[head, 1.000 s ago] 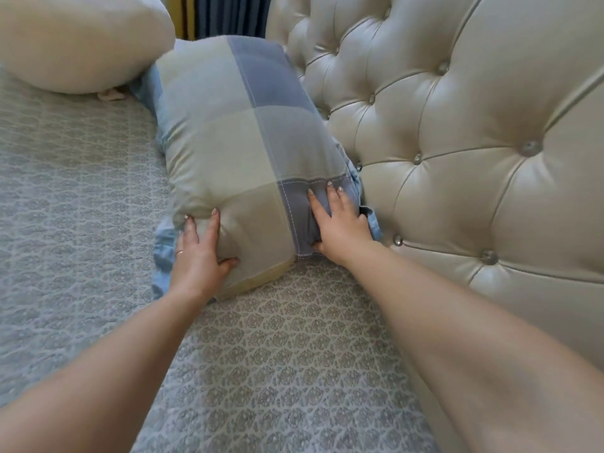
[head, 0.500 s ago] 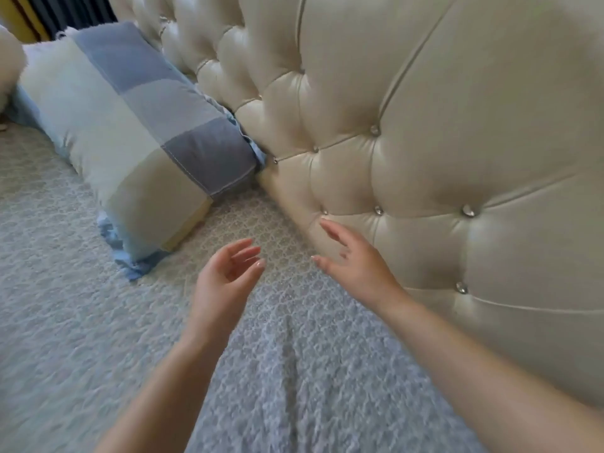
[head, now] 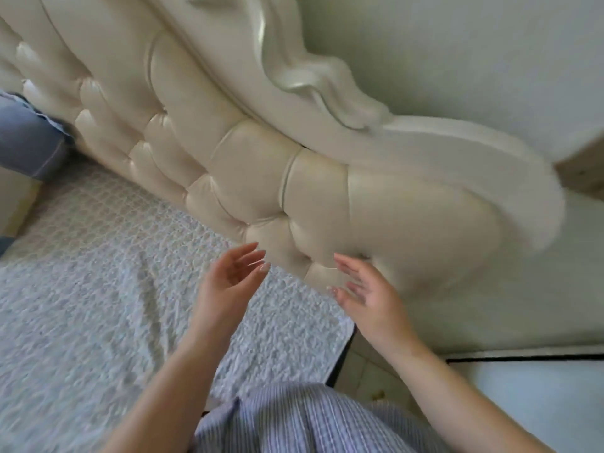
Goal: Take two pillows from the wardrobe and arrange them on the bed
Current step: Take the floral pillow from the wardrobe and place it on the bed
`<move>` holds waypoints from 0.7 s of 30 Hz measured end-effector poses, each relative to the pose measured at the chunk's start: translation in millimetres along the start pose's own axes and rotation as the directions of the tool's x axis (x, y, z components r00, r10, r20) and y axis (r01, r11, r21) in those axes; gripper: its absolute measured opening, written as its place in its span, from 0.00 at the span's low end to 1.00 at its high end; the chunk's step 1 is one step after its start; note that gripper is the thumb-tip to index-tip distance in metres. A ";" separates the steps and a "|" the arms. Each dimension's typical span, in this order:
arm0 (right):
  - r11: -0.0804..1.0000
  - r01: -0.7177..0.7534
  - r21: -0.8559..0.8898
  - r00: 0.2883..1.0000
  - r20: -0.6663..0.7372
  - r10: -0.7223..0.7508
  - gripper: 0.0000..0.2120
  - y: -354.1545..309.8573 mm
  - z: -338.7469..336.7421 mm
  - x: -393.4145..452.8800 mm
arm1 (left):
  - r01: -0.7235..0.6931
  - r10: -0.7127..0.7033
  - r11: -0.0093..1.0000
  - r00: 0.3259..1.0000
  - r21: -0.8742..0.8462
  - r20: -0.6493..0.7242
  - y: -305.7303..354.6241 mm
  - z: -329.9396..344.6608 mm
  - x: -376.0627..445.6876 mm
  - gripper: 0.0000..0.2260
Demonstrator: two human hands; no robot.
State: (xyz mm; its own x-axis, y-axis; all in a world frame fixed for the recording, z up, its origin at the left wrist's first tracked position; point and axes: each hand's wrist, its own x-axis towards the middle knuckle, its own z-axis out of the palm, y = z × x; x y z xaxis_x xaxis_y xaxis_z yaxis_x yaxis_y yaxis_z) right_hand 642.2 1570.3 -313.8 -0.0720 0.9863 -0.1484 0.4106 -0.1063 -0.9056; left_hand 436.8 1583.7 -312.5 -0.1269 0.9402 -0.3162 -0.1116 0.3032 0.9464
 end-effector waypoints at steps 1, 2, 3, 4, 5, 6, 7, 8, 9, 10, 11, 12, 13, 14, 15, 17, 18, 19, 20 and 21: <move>0.999 -0.003 0.033 0.998 -0.056 0.005 0.20 5.1 -25.4 -17.6 | -0.010 0.010 1.000 1.000 0.005 0.023 3.5 21.2 -12.5 0.13; 0.998 -0.011 0.064 0.993 -0.117 0.018 0.19 9.2 -51.0 -33.7 | -0.023 0.023 1.000 0.999 0.008 0.047 7.1 42.0 -23.5 0.13; 0.996 -0.024 0.081 0.984 -0.176 0.038 0.17 12.8 -76.2 -48.7 | -0.035 0.035 0.999 0.997 0.006 0.072 11.6 62.7 -33.5 0.13; 0.996 -0.040 0.084 0.972 -0.229 0.058 0.17 16.2 -100.1 -62.0 | -0.042 0.042 0.999 0.995 0.006 0.094 15.8 82.5 -42.3 0.13; 0.995 -0.060 0.083 0.958 -0.275 0.080 0.17 19.8 -122.8 -73.8 | -0.045 0.043 0.999 0.992 0.010 0.115 19.9 101.7 -50.1 0.13; 0.993 -0.088 0.083 0.941 -0.318 0.110 0.17 22.7 -143.8 -84.2 | -0.040 0.037 0.999 0.990 0.017 0.139 23.8 119.8 -57.4 0.12; 0.990 -0.116 0.083 0.923 -0.358 0.138 0.18 24.3 -162.5 -92.9 | -0.031 0.026 0.999 0.986 0.025 0.165 27.7 136.7 -63.4 0.12; 0.987 -0.140 0.078 0.905 -0.393 0.159 0.19 26.1 -179.6 -100.1 | -0.024 0.016 0.999 0.980 0.037 0.197 31.9 153.5 -68.0 0.12; 0.984 -0.164 0.075 0.888 -0.423 0.180 0.20 27.4 -194.7 -106.5 | -0.022 0.008 0.998 0.972 0.056 0.236 36.5 170.0 -72.1 0.12; 0.979 -0.187 0.077 0.869 -0.452 0.201 0.21 28.1 -207.7 -111.9 | -0.024 0.002 0.997 0.961 0.077 0.278 40.6 185.3 -75.6 0.12; 0.975 -0.204 0.089 0.848 -0.481 0.222 0.21 29.2 -218.9 -117.1 | -0.027 -0.003 0.996 0.948 0.088 0.319 44.1 199.7 -79.1 0.12; 0.972 -0.212 0.106 0.826 -0.512 0.236 0.21 29.5 -228.3 -122.5 | -0.029 -0.006 0.995 0.935 0.092 0.355 47.1 212.8 -82.1 0.13; 0.969 -0.213 0.125 0.800 -0.547 0.246 0.21 29.8 -235.9 -128.8 | -0.034 -0.005 0.995 0.923 0.093 0.384 49.5 224.9 -85.7 0.13; 0.967 -0.211 0.145 0.773 -0.581 0.256 0.21 29.3 -241.7 -135.7 | -0.043 -0.002 0.994 0.912 0.099 0.411 51.6 235.6 -89.0 0.13; 0.963 -0.209 0.167 0.745 -0.611 0.268 0.21 29.7 -246.1 -143.8 | -0.053 0.000 0.993 0.897 0.107 0.442 53.2 246.0 -93.0 0.14; 0.955 -0.203 0.215 0.690 -0.660 0.296 0.21 29.7 -250.3 -162.9 | -0.075 -0.004 0.988 0.856 0.132 0.517 53.3 264.4 -102.0 0.14; 0.950 -0.200 0.241 0.663 -0.680 0.312 0.21 29.5 -251.0 -174.1 | -0.089 -0.008 0.985 0.832 0.147 0.554 52.9 273.7 -107.4 0.14; 0.943 -0.199 0.266 0.638 -0.696 0.330 0.21 29.0 -251.4 -185.8 | -0.105 -0.010 0.982 0.804 0.160 0.594 52.5 282.9 -113.2 0.14; 0.937 -0.205 0.284 0.616 -0.707 0.348 0.21 27.4 -252.0 -198.3 | -0.123 -0.013 0.978 0.768 0.168 0.641 51.9 292.4 -119.7 0.14; 0.932 -0.211 0.296 0.596 -0.716 0.362 0.22 26.3 -252.6 -211.0 | -0.140 -0.019 0.975 0.721 0.173 0.693 51.2 302.3 -126.8 0.14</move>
State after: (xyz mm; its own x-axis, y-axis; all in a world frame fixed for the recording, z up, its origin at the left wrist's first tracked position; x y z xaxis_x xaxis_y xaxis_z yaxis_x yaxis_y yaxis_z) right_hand 897.8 1391.2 -205.9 0.7569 0.6400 -0.1321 0.1290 -0.3445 -0.9299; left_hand 745.2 1527.0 -203.8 0.5935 0.7796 -0.2000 0.0794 0.1905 0.9785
